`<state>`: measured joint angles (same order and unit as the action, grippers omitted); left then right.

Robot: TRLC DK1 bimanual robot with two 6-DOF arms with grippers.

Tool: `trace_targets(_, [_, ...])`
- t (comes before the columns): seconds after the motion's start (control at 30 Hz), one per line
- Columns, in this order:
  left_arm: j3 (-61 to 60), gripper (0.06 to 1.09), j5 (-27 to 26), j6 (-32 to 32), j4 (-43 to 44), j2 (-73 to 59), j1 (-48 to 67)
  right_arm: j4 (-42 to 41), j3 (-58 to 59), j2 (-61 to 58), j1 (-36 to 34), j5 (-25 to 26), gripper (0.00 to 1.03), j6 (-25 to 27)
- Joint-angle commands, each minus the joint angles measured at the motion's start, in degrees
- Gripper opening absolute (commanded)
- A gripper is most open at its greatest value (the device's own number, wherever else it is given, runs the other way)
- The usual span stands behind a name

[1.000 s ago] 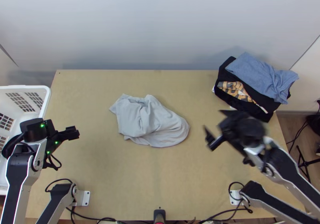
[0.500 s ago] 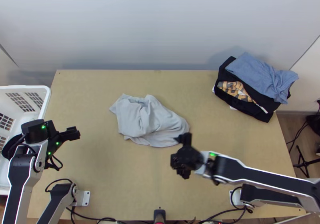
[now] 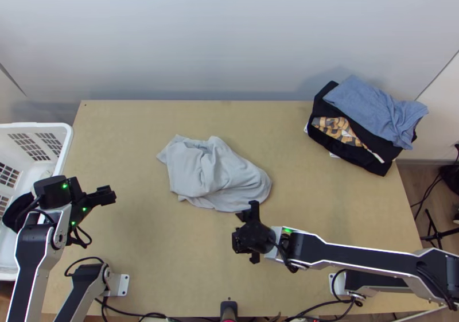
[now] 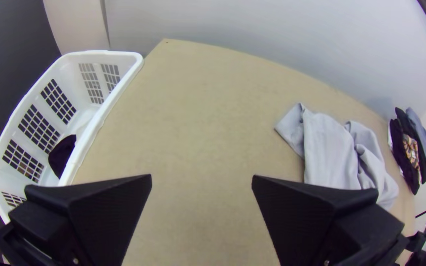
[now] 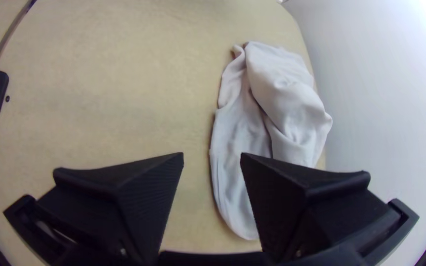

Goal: Fold the t-shirt

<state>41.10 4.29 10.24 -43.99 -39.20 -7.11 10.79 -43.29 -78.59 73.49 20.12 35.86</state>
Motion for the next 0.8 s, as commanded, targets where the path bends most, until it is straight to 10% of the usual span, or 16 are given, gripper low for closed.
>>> trace_targets(0.0, [-0.7, 1.04, 0.0, -0.6, 0.7, 0.1, -0.1, -5.7, 3.0, -1.6, 0.1, 0.0, 0.46, 0.2])
trace_targets(0.53, [-1.1, 1.04, 0.0, -0.8, 1.4, -0.8, -0.1, -15.8, 3.4, -11.1, -5.2, -1.8, 0.46, 2.4])
trace_targets(0.63, [-1.2, 1.04, 0.1, -0.9, 1.4, -0.8, -0.1, -17.6, 3.6, -12.1, -6.6, -3.2, 0.22, 3.9])
trace_targets(0.77, [-1.4, 1.04, 0.1, -0.9, 1.4, -0.8, -0.1, -18.7, 3.8, -13.7, -8.5, -4.0, 0.2, 5.2])
